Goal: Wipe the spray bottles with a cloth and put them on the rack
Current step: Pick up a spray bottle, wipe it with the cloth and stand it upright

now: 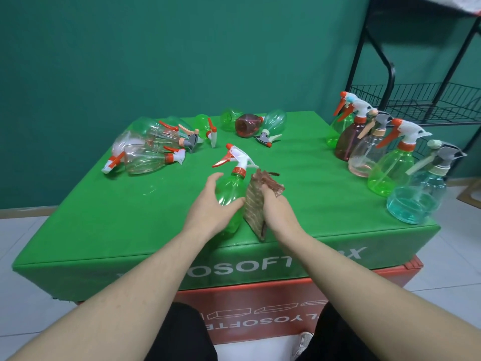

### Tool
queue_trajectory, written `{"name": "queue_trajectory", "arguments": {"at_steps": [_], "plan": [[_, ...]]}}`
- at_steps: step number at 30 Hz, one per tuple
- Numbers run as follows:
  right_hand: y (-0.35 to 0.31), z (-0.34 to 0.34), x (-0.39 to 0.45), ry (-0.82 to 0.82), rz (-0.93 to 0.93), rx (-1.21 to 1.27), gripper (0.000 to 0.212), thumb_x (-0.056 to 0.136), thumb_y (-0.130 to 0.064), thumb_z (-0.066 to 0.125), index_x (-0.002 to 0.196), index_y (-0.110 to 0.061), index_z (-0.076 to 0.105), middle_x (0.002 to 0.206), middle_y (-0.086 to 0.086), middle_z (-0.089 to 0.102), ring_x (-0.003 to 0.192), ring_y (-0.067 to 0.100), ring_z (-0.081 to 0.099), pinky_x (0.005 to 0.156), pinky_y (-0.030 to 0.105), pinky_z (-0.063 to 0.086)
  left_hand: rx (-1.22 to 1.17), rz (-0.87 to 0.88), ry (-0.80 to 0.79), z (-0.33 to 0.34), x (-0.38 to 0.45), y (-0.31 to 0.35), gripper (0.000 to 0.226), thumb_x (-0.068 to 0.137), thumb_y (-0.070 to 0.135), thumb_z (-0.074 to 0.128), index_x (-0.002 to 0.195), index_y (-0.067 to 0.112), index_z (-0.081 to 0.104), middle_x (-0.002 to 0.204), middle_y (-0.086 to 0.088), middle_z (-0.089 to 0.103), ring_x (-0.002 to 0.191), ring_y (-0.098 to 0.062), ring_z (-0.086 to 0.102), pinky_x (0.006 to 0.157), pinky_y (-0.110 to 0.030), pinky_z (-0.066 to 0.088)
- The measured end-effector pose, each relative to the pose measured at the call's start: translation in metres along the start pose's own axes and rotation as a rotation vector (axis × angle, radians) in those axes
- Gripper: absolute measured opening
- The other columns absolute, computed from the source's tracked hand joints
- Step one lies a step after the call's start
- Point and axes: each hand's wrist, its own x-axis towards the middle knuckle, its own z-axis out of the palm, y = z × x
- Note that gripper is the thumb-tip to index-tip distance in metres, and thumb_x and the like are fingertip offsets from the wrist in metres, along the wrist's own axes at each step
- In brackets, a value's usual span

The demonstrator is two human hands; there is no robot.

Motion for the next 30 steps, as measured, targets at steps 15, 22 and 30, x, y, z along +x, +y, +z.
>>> {"name": "queue_trajectory", "arguments": {"at_steps": [15, 22, 30], "plan": [[0.007, -0.01, 0.007, -0.009, 0.076, 0.283, 0.032, 0.105, -0.038, 0.045, 0.09, -0.018, 0.066, 0.079, -0.001, 0.074, 0.087, 0.021, 0.067, 0.099, 0.043, 0.05, -1.001, -0.284, -0.084, 0.019, -0.005, -0.007, 0.074, 0.077, 0.066, 0.067, 0.139, 0.027, 0.053, 0.127, -0.004, 0.072, 0.115, -0.027, 0.07, 0.103, -0.049, 0.052], [-0.008, 0.0, 0.0, -0.002, -0.252, -0.047, 0.029, 0.109, -0.035, 0.038, 0.107, -0.024, 0.065, 0.091, -0.003, 0.067, 0.076, 0.009, 0.056, 0.067, 0.025, 0.04, -1.109, -0.326, -0.163, 0.024, 0.005, -0.019, 0.043, 0.096, 0.053, 0.059, 0.132, 0.03, 0.059, 0.126, -0.005, 0.072, 0.107, -0.029, 0.074, 0.078, -0.055, 0.061], [0.012, 0.012, 0.023, -0.12, -0.663, -0.49, 0.058, 0.102, -0.019, 0.046, 0.158, -0.026, 0.034, 0.165, -0.012, 0.028, 0.15, 0.003, 0.025, 0.125, 0.028, 0.019, -1.117, -0.227, -0.116, 0.031, 0.005, -0.023, 0.028, 0.101, 0.035, 0.057, 0.128, 0.04, 0.057, 0.127, 0.003, 0.071, 0.095, -0.016, 0.077, 0.064, -0.041, 0.061]]}}
